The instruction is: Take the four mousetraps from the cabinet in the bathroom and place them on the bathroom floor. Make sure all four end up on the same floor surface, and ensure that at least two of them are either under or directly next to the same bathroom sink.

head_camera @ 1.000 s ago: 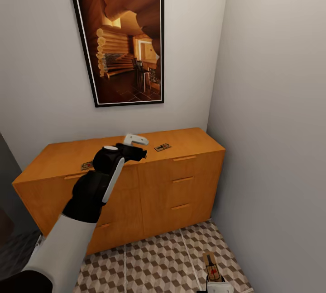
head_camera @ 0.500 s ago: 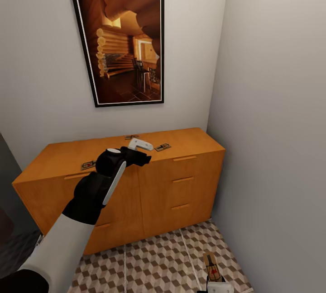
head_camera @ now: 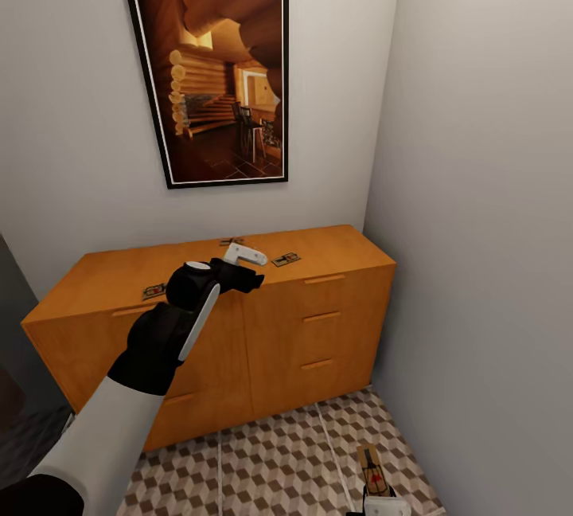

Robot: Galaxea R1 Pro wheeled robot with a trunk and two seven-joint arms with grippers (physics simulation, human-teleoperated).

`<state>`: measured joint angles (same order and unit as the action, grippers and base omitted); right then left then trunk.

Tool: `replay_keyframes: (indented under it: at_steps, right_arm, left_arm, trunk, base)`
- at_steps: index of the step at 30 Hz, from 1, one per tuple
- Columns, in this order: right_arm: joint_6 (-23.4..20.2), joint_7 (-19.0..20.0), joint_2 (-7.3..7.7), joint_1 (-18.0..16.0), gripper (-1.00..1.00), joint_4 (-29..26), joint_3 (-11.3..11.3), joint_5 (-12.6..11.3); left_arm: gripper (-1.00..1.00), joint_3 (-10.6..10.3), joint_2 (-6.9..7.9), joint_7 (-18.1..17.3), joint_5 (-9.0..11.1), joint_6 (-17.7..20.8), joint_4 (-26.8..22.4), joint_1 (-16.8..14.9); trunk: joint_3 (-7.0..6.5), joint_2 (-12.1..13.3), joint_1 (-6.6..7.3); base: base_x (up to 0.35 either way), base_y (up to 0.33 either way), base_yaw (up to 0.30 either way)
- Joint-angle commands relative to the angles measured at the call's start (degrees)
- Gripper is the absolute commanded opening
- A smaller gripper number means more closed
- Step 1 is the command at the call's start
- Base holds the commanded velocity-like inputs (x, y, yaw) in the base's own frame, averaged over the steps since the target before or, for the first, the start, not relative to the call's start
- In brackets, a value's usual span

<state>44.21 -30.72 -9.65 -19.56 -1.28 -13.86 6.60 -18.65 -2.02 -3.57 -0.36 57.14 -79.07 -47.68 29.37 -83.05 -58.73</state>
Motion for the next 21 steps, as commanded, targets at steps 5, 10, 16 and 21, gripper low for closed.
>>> replay_keyframes:
  at_steps: [5, 10, 16, 21]
  right_arm:
    - [0.0, -0.6, -0.08, 0.0, -1.00, 0.1, 0.0, 0.5]
    - [0.0, -0.6, -0.10, 0.0, -1.00, 0.1, 0.0, 0.5]
    - [0.0, -0.6, -0.10, 0.0, -1.00, 0.1, 0.0, 0.5]
    - [0.0, -0.6, -0.10, 0.0, -1.00, 0.1, 0.0, 0.5]
  left_arm:
    - [1.00, 0.0, 0.00, -0.2, -0.1, 0.3, 0.0, 0.0]
    - [1.00, 0.0, 0.00, -0.2, -0.1, 0.3, 0.0, 0.0]
    - [1.00, -0.1, 0.00, -0.2, -0.1, 0.3, 0.0, 0.0]
    - [1.00, -0.2, 0.00, -0.2, 0.0, 0.3, 0.2, 0.0]
  trunk:
    - [0.06, 0.0, 0.00]
    - [0.06, 0.0, 0.00]
    - [0.06, 0.0, 0.00]
    - [0.06, 0.0, 0.00]
  base:
    - [0.167, 0.000, 0.000]
    - [0.265, 0.000, 0.000]
    - [0.277, 0.000, 0.000]
    - [0.249, 0.000, 0.000]
